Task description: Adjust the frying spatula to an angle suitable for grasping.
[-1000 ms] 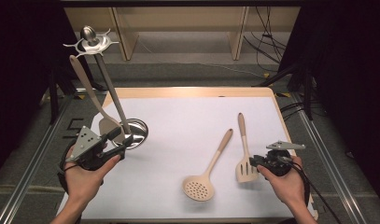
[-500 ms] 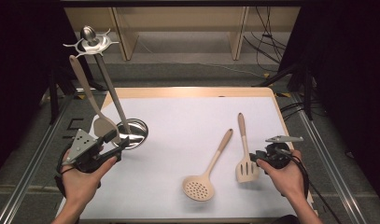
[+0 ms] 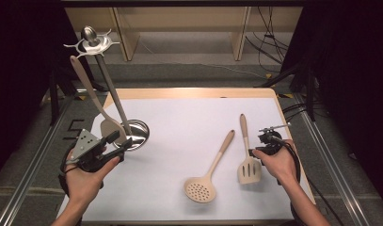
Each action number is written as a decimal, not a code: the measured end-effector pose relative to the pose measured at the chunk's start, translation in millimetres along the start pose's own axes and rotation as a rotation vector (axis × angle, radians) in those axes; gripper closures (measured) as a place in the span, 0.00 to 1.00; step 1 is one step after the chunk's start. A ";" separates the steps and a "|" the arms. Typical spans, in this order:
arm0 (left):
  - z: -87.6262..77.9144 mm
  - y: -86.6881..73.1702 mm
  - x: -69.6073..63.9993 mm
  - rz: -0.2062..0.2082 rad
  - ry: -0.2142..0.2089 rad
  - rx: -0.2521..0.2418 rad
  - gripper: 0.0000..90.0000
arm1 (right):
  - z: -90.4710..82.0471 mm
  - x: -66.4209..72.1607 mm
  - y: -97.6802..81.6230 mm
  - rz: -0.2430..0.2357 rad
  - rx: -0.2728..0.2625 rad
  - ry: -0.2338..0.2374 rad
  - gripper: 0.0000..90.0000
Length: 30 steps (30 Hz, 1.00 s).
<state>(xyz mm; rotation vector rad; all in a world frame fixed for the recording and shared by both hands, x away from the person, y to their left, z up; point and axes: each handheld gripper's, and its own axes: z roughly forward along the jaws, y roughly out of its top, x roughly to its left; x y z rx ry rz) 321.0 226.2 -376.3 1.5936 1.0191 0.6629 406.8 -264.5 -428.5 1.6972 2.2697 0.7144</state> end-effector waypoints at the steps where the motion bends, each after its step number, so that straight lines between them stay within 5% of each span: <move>1: -0.4 0.1 -0.7 -0.003 0.003 0.008 0.51 | 2.1 0.4 2.7 0.018 0.014 -0.016 0.72; 2: -0.4 -0.1 -1.1 -0.004 -0.001 0.010 0.51 | 4.3 0.1 7.6 0.013 0.048 -0.009 0.72; 6: -0.2 -0.2 -1.8 -0.004 0.000 0.010 0.51 | 9.8 1.1 14.6 0.045 0.070 -0.027 0.72; 12: -0.1 0.2 -3.1 -0.004 -0.001 0.009 0.50 | 22.2 -2.8 21.2 0.026 0.083 -0.036 0.72; 14: 0.2 -0.4 -3.1 -0.003 -0.002 0.014 0.50 | 27.6 -0.7 21.5 0.063 0.097 -0.028 0.73; 15: 0.4 -0.7 -3.3 -0.003 -0.001 0.014 0.50 | 31.6 -4.2 21.6 0.022 0.092 -0.033 0.73; 20: 1.5 -1.7 -3.9 -0.004 -0.006 0.018 0.50 | 42.9 -2.8 23.3 0.050 0.108 -0.029 0.75; 24: 1.0 -1.0 -4.2 -0.001 -0.006 0.017 0.50 | 50.0 -3.6 27.3 0.016 0.135 -0.043 0.77; 25: 0.8 -1.0 -4.2 -0.001 -0.007 0.017 0.50 | 47.4 1.8 28.8 0.093 0.175 -0.047 0.78; 30: 1.2 -1.2 -4.0 -0.002 -0.007 0.017 0.50 | 49.8 4.6 31.4 0.104 0.188 -0.076 0.80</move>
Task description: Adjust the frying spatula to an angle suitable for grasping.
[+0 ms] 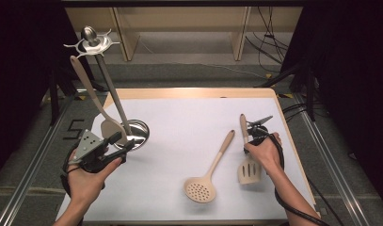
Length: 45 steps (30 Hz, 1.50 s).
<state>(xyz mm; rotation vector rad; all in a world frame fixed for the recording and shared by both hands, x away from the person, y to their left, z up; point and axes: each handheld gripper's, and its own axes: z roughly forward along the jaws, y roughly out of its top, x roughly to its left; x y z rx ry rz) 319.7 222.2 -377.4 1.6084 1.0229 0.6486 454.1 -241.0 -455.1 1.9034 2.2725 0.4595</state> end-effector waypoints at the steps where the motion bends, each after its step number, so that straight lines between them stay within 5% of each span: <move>1: -0.1 -0.1 0.0 0.001 0.000 -0.001 0.50 | 0.4 2.0 1.5 0.024 0.010 -0.007 0.81; 7: -0.1 -0.2 -0.1 0.000 -0.001 -0.001 0.50 | 1.1 -0.4 5.0 0.089 0.033 0.007 0.84; 19: 0.4 -0.7 0.0 0.001 0.001 0.003 0.50 | 1.4 -5.2 9.1 0.124 0.067 0.032 0.87; 25: 0.5 -1.2 -0.2 0.003 0.000 0.007 0.50 | -0.3 -9.0 4.1 0.157 0.034 0.063 0.87; 26: 0.7 -1.3 0.0 0.004 -0.001 0.009 0.50 | -0.3 -9.0 4.1 0.157 0.034 0.063 0.87; 27: 0.9 -1.5 0.1 0.001 0.000 0.010 0.50 | 3.0 -15.7 2.3 0.075 -0.022 0.066 0.88; 28: 1.3 -1.7 0.4 0.002 0.000 0.008 0.50 | 3.0 -18.0 -0.6 0.083 -0.028 0.085 0.88; 29: 1.3 -1.7 0.6 0.003 -0.001 0.009 0.50 | -1.3 -10.6 -1.4 0.189 0.007 0.110 0.88; 30: 1.3 -1.8 0.5 0.001 0.001 0.008 0.50 | -2.8 -14.2 -3.8 0.142 0.004 0.118 0.88; 31: 1.1 -1.8 0.6 0.003 0.002 0.008 0.50 | -4.1 -8.6 -5.8 0.205 0.001 0.130 0.88; 32: 1.1 -1.8 0.6 0.003 0.004 0.008 0.50 | -5.9 -15.1 -8.9 0.121 -0.023 0.129 0.88; 33: 1.1 -1.8 0.6 0.002 0.004 0.008 0.50 | -8.4 -15.0 -10.8 0.117 -0.038 0.147 0.88; 34: 1.1 -1.9 0.4 0.003 0.004 0.009 0.50 | -12.3 -18.5 -15.5 0.060 -0.086 0.160 0.88; 39: 2.7 -2.7 -0.1 0.003 0.000 0.010 0.50 | -25.3 -15.9 -21.6 0.050 -0.144 0.203 0.87; 42: 3.0 -3.0 -0.6 0.002 0.000 0.013 0.50 | -26.6 -17.5 -27.0 -0.034 -0.251 0.237 0.87; 43: 3.2 -2.9 -0.7 0.001 0.000 0.012 0.50 | -31.1 -15.5 -28.3 -0.020 -0.224 0.216 0.87; 45: 3.4 -2.7 -0.8 0.002 -0.001 0.012 0.50 | -37.9 -12.0 -34.4 -0.075 -0.268 0.215 0.87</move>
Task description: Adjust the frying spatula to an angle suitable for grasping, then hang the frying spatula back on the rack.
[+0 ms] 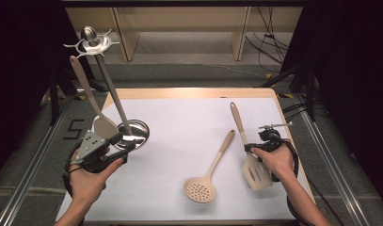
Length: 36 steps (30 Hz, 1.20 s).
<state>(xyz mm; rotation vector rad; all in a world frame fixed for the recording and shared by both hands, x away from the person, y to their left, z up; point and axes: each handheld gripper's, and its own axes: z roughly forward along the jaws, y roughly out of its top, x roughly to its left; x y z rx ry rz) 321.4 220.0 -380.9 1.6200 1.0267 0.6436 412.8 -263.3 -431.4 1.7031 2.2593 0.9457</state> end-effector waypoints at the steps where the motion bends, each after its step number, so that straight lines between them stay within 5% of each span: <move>1: 0.0 0.0 0.0 0.000 0.000 0.000 0.50 | 0.0 0.0 0.0 0.000 0.000 0.000 0.87; 5: 0.2 0.0 -0.1 0.000 -0.002 0.002 0.50 | -9.0 8.2 -4.0 -0.040 -0.080 0.015 0.87; 6: 0.2 0.0 -0.2 0.000 -0.002 0.001 0.50 | -13.3 9.7 -5.5 -0.080 -0.158 0.066 0.87; 11: 0.9 1.5 -0.3 -0.001 -0.007 0.000 0.50 | -25.2 19.6 -7.0 -0.122 -0.253 0.068 0.87; 15: 2.2 3.7 -1.8 0.001 -0.012 -0.009 0.50 | -30.9 23.6 -7.4 -0.138 -0.286 0.079 0.87; 16: 2.2 4.3 -2.3 0.001 -0.012 -0.010 0.50 | -34.4 29.3 -8.6 -0.109 -0.290 0.107 0.87; 21: 1.9 4.8 -2.8 -0.005 -0.015 -0.016 0.50 | -40.3 35.7 -9.7 -0.184 -0.349 0.105 0.87; 26: 1.2 4.5 -4.2 -0.011 -0.026 -0.015 0.50 | -45.4 44.8 -14.2 -0.173 -0.385 0.112 0.87; 29: -0.5 7.7 -7.7 0.007 -0.043 -0.022 0.50 | -49.7 54.1 -16.4 -0.154 -0.400 0.121 0.87; 30: -0.1 9.2 -8.9 0.008 -0.048 -0.026 0.50 | -50.1 54.8 -15.6 -0.194 -0.420 0.122 0.87; 32: 2.0 12.6 -12.3 0.004 -0.063 -0.034 0.50 | -53.5 62.8 -16.0 -0.174 -0.408 0.129 0.87; 35: 7.8 19.4 -18.6 0.002 -0.089 -0.044 0.50 | -52.7 68.8 -14.6 -0.222 -0.450 0.138 0.87; 36: 10.3 21.3 -21.9 -0.014 -0.095 -0.049 0.49 | -54.1 74.3 -15.6 -0.196 -0.439 0.145 0.87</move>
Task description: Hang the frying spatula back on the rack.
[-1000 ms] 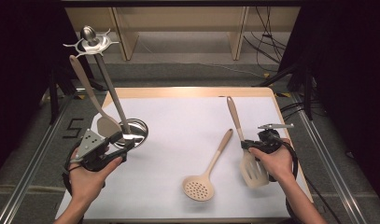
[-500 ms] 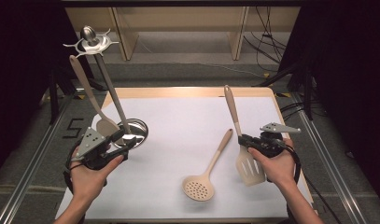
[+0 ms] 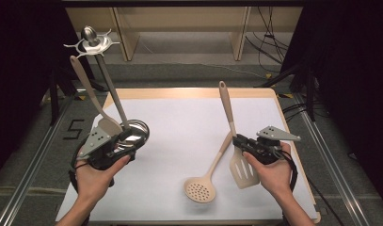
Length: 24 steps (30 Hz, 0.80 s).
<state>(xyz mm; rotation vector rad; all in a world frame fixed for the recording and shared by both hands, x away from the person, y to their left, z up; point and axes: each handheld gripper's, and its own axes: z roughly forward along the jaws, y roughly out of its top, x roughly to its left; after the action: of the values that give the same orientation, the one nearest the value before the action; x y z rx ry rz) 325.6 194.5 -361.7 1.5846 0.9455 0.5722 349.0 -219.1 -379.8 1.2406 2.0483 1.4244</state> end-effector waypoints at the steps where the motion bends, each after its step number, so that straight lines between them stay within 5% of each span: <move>1: 3.4 1.5 -2.1 -0.003 -0.010 -0.004 0.49 | 1.9 1.5 0.3 -0.021 -0.019 0.005 0.87; 7: 17.0 8.8 -13.2 0.001 -0.071 -0.007 0.48 | 7.6 17.7 4.3 -0.077 -0.035 0.023 0.87; 21: 47.1 24.6 -38.1 0.006 -0.186 0.007 0.49 | 16.9 53.3 9.0 -0.110 -0.060 0.078 0.87; 23: 49.0 25.6 -41.5 0.006 -0.193 0.008 0.49 | 19.1 54.5 11.0 -0.153 -0.085 0.084 0.87; 24: 49.6 26.0 -42.8 0.007 -0.198 0.010 0.50 | 18.6 58.3 11.2 -0.120 -0.069 0.104 0.87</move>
<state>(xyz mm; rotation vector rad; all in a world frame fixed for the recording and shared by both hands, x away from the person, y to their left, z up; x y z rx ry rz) 347.7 130.3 -342.7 1.6213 0.7949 0.4068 334.8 -159.9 -367.1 1.0180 2.0843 1.5176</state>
